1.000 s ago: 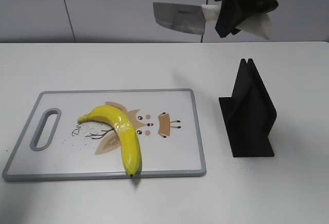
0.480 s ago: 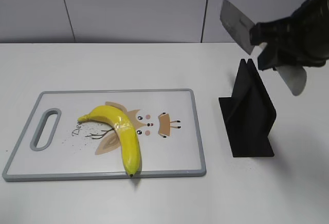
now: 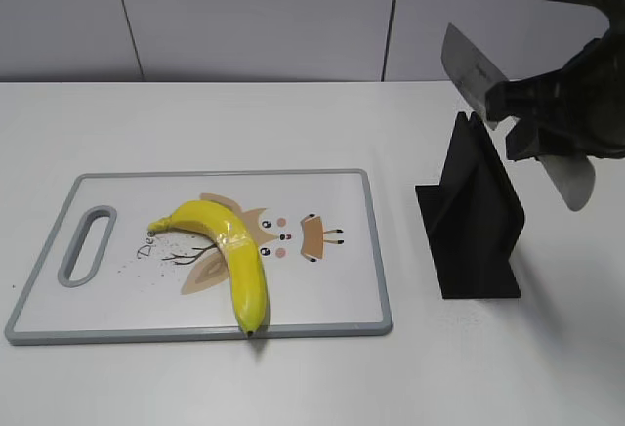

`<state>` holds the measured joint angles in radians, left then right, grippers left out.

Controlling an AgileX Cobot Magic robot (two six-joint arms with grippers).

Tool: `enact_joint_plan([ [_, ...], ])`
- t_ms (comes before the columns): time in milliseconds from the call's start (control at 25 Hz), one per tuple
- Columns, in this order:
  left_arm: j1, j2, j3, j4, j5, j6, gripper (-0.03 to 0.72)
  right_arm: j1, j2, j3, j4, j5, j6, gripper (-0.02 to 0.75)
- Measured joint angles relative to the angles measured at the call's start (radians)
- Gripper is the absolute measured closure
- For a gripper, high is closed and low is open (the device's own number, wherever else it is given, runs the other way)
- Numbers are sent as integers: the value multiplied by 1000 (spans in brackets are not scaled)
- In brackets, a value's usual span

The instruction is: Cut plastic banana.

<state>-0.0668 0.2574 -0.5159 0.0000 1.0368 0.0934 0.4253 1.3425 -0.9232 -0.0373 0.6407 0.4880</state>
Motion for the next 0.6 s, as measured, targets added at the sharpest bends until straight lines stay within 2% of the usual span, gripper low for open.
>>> enact_joint_plan([
  [280, 0, -247, 8, 0, 11, 0, 125, 0, 0, 0, -68, -2, 71, 549],
  [600, 0, -262, 26, 0, 39, 0, 125, 0, 39, 10, -72, -3, 76, 549],
])
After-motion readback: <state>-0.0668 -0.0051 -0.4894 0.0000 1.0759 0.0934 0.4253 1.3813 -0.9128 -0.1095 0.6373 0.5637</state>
